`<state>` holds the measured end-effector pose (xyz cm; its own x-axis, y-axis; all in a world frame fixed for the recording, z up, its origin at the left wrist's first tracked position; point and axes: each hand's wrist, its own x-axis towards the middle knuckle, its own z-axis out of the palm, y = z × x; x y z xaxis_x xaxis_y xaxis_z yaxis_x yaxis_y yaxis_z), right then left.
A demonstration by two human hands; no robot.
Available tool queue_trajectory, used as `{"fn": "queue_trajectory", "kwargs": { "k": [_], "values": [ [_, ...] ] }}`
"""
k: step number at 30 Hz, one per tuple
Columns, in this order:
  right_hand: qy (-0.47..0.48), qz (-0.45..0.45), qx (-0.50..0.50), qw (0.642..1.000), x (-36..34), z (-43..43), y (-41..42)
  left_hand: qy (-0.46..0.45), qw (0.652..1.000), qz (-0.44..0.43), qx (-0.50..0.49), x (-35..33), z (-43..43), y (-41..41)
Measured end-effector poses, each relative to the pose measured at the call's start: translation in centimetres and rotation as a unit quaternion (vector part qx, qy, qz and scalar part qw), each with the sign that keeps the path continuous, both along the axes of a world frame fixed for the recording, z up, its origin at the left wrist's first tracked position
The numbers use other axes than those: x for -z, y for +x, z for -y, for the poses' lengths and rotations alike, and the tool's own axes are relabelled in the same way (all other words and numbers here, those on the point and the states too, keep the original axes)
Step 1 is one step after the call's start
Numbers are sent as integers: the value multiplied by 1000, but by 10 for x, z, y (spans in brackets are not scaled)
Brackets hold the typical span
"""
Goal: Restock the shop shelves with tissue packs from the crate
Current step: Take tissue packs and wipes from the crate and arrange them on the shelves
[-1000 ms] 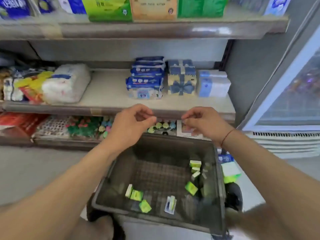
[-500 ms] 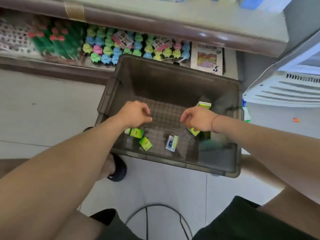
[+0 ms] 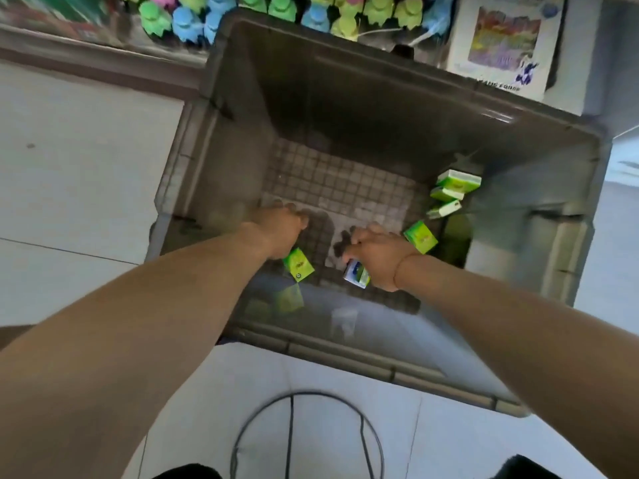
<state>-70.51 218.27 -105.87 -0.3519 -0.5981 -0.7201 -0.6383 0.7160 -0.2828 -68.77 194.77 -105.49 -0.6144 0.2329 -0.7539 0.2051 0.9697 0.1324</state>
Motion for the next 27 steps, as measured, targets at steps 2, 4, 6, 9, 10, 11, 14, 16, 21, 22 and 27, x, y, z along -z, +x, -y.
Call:
{"fn": "queue_trajectory", "kwargs": {
  "k": [2, 4, 6, 9, 10, 11, 14, 16, 21, 22, 27],
  "values": [
    [-46, -20, -12, 999, 10, 7, 5, -32, 997, -10, 64, 18, 1, 1],
    [-66, -20, -25, 997, 24, 8, 8, -64, 992, -25, 108, 36, -2, 1],
    [-50, 0, -56, 997, 35, 7, 7, -80, 988, -29, 128, 49, -6, -1],
    [-23, 13, -67, 997, 39, 8, 1, -89, 986, -25, 138, 58, -11, -6],
    [-16, 18, -60, 998, 42, 8, -2, -91, 987, -19, 133, 59, -11, -7],
    [-8, 28, -48, 998, 43, 8, -6, -93, 988, -10, 126, 61, -10, -8],
    [-4, 69, 29, 997, 44, 11, -15, -69, 993, 27, 89, 60, -4, -12],
    [-19, 91, 101, 990, 37, 11, -18, -31, 998, 28, 42, 54, -3, -14],
    [-74, 98, 224, 967, 12, 6, -25, 16, 998, -19, -57, 23, -9, -29],
    [-81, 91, 236, 964, 5, 3, -24, 30, 996, -34, -74, 16, -10, -29],
    [-156, 60, 283, 944, -55, -7, -11, 127, 972, -102, -171, -42, -18, -17]
  ]
}}
